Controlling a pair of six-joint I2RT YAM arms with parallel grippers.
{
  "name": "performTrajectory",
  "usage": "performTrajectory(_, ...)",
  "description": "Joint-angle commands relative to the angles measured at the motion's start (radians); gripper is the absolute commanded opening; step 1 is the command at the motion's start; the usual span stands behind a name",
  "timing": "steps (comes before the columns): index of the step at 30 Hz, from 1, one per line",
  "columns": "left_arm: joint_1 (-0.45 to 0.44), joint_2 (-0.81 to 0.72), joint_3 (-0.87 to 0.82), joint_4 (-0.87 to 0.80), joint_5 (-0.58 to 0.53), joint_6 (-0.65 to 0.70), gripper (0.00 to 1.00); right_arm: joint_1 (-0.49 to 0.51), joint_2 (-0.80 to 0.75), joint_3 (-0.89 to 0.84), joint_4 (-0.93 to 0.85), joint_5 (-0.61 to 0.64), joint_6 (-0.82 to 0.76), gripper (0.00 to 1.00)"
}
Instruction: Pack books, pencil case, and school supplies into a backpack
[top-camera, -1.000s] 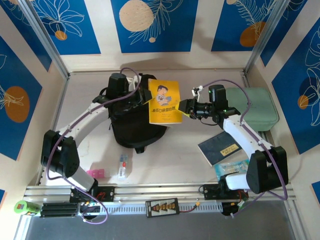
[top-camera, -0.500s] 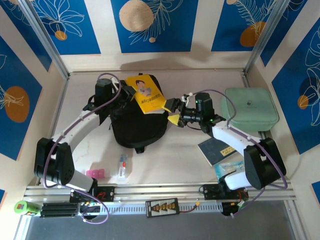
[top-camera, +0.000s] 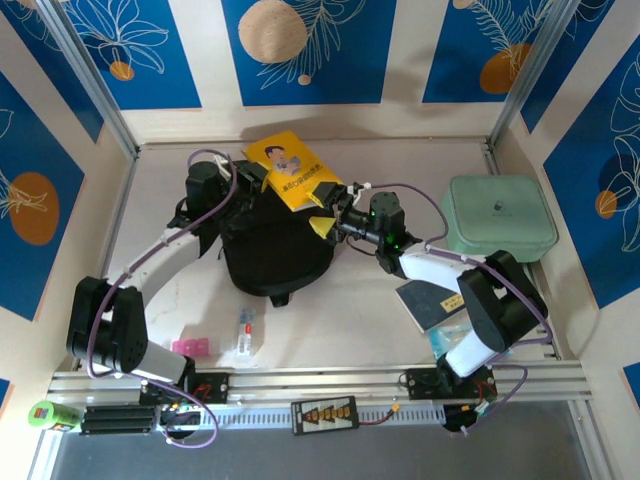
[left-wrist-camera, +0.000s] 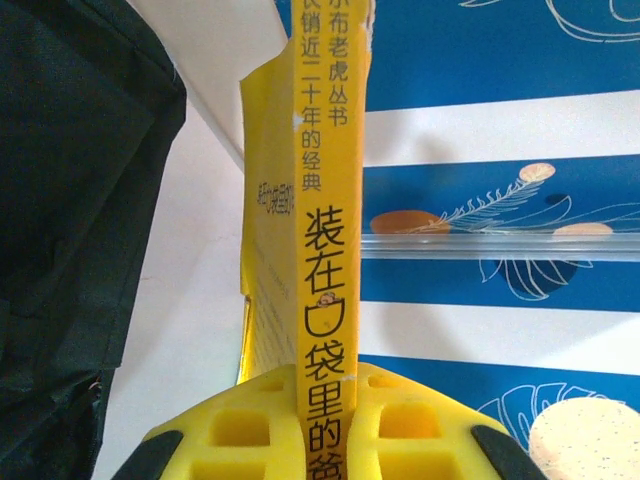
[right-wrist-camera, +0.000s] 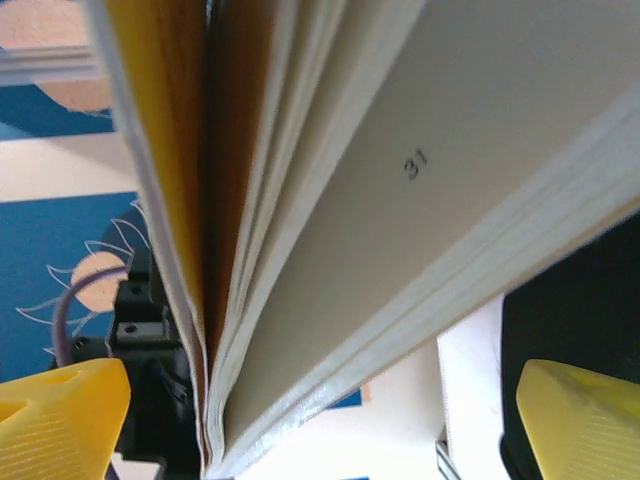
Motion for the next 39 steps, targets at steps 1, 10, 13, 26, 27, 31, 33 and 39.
performTrajectory(1, -0.006, -0.007, -0.007, 0.146, 0.009, -0.051, 0.00, 0.004, 0.022, 0.015, 0.080, 0.088, 0.045, 1.00)
performTrajectory(10, -0.007, -0.007, -0.019, 0.176, 0.022, -0.057, 0.00, 0.017, 0.094, 0.022, 0.263, 0.132, 0.016, 0.64)
performTrajectory(13, -0.007, -0.009, -0.033, 0.193, 0.029, -0.065, 0.00, 0.023, 0.093, 0.023, 0.270, 0.139, -0.028, 0.55)
performTrajectory(26, -0.002, -0.063, -0.065, -0.054, 0.051, 0.141, 0.57, -0.032, 0.065, 0.011, 0.161, 0.060, -0.085, 0.17)
performTrajectory(27, -0.001, -0.072, -0.060, -0.119, 0.047, 0.203, 0.64, -0.041, 0.046, -0.001, 0.141, 0.056, -0.104, 0.15)
performTrajectory(31, -0.005, -0.119, -0.026, -0.411, -0.003, 0.467, 0.84, -0.082, -0.054, -0.046, -0.014, 0.045, -0.198, 0.11)
performTrajectory(33, -0.008, -0.149, -0.015, -0.531, -0.043, 0.591, 0.87, -0.109, -0.122, -0.059, -0.131, 0.049, -0.267, 0.10)
performTrajectory(39, -0.036, -0.252, -0.052, -0.670, -0.060, 0.875, 0.98, -0.191, -0.301, -0.053, -0.414, 0.070, -0.482, 0.09)
